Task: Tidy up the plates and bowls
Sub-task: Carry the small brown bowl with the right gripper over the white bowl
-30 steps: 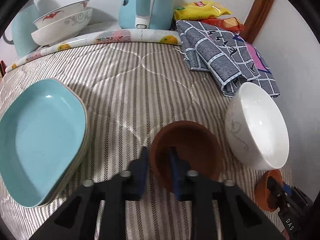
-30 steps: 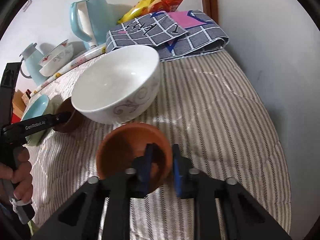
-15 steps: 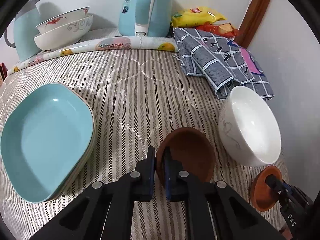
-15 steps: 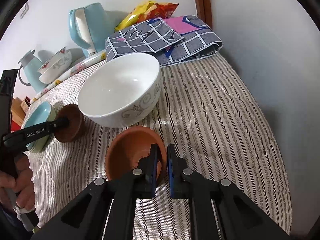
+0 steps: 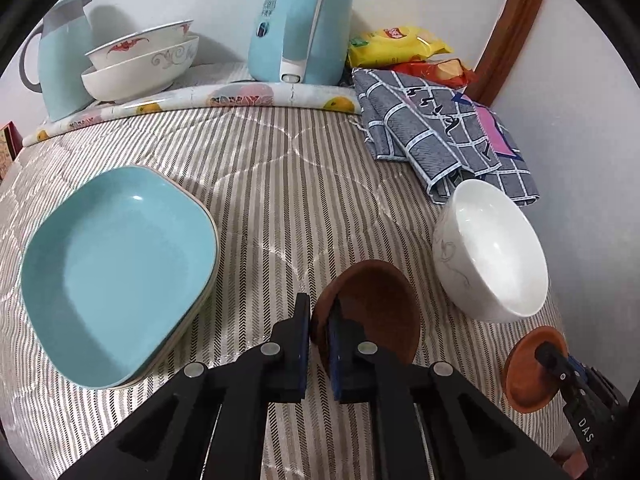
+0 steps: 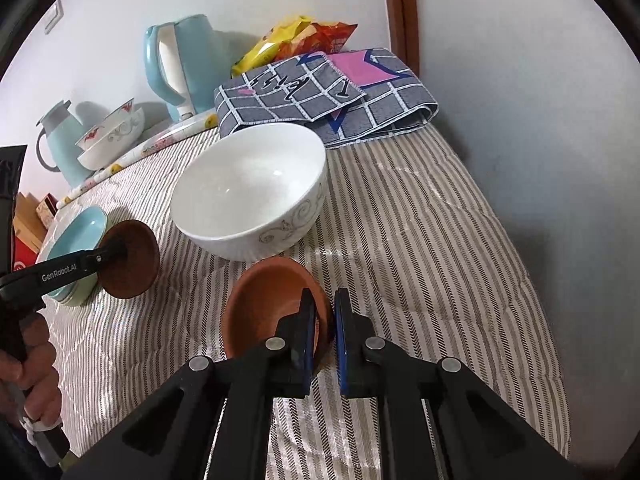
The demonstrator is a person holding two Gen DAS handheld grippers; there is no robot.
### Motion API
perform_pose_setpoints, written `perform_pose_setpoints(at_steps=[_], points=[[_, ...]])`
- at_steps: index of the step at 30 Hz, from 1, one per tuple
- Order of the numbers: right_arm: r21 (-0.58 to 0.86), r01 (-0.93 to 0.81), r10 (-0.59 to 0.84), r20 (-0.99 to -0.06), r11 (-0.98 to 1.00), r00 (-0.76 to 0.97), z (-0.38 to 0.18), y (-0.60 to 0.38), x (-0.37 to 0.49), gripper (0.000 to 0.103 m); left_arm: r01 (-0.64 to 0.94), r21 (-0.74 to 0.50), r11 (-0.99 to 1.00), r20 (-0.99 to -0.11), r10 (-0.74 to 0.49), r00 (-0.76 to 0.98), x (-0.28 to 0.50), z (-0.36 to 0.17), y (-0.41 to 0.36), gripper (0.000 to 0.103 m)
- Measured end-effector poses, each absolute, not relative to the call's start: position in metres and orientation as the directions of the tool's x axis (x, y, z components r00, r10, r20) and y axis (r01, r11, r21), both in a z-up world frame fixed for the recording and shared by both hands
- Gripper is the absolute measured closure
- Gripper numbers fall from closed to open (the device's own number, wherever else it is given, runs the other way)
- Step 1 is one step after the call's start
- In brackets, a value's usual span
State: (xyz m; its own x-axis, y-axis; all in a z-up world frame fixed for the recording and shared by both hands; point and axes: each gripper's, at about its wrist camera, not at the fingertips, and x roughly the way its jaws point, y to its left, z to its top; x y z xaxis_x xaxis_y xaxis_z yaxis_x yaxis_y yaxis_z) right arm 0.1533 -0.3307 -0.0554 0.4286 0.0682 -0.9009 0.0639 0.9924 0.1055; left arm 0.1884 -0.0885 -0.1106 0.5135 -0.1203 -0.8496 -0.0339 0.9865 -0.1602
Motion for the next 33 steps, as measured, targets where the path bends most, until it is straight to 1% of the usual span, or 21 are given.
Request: perform_pose_setpoints(at_steps=[9, 33], points=[[0.093, 0.076, 0.047, -0.887, 0.993, 0.460, -0.039, -0.329, 0.150, 0.094, -0.026, -0.171, 0.985, -0.833, -0.130, 0.538, 0.178, -0.095, -0.083, 0.095], [0.075, 0.039, 0.043, -0.848, 0.996, 0.528, 0.003, -0.301, 0.143, 0.094, -0.034, -0.199, 0.979, -0.786, -0.139, 0.602, 0.151, -0.059, -0.068, 0.095]])
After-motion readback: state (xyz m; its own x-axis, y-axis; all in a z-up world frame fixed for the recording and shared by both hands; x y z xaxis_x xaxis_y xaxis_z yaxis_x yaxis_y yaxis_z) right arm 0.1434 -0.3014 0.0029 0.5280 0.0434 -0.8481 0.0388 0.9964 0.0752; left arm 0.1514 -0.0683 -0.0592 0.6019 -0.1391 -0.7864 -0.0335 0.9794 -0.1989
